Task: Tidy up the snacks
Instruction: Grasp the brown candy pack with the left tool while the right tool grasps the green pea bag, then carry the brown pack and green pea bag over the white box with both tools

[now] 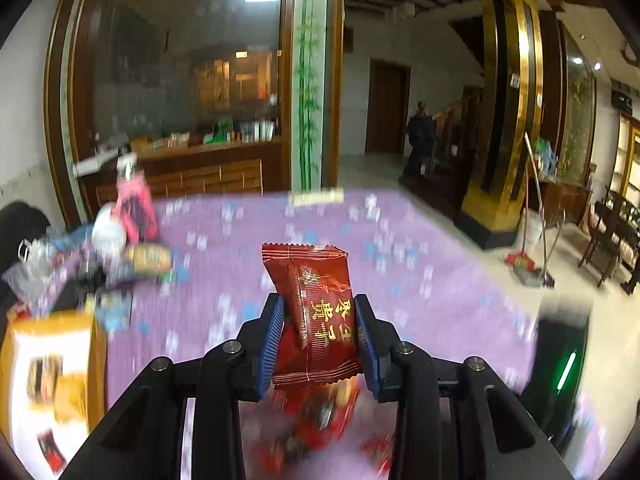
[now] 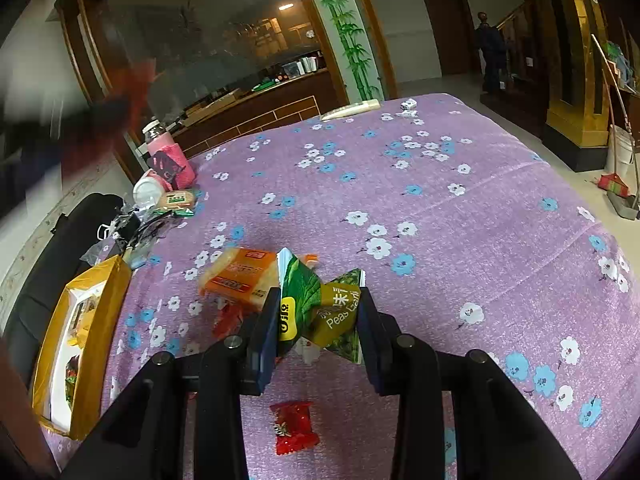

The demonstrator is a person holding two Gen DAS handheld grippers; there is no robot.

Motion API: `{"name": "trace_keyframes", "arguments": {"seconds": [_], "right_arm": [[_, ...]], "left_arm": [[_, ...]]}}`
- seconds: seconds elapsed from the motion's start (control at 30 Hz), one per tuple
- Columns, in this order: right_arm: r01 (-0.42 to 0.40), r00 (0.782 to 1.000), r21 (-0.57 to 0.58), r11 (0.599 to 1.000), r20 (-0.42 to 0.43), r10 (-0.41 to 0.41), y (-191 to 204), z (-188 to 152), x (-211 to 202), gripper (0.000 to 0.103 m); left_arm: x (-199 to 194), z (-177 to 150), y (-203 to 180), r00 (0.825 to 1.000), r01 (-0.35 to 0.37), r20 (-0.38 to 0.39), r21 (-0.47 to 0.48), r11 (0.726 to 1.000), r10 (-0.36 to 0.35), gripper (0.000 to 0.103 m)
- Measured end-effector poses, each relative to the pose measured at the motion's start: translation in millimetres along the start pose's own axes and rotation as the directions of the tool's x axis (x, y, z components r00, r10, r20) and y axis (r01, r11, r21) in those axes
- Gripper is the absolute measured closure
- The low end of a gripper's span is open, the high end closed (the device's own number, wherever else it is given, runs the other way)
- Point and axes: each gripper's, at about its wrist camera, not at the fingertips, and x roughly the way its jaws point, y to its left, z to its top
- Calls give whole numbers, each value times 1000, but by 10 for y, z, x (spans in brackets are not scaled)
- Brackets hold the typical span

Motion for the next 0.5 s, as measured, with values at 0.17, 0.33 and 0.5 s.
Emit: {"name": "trace_keyframes", "arguments": {"seconds": [0.17, 0.33, 0.5], "right_arm": [[-10, 1000, -38, 999, 5, 10, 97, -22, -17, 69], [-7, 1000, -95, 995, 15, 9, 226, -67, -28, 69], [2, 1000, -133, 991, 15, 0, 299, -92, 0, 69]], "left_arm": [[-14, -564, 257, 996, -84, -33, 23, 996, 84, 66], [46, -743, 480, 985, -173, 10, -15, 985, 173, 66], [122, -770, 613, 985, -173, 1, -48, 984, 173, 66]]}}
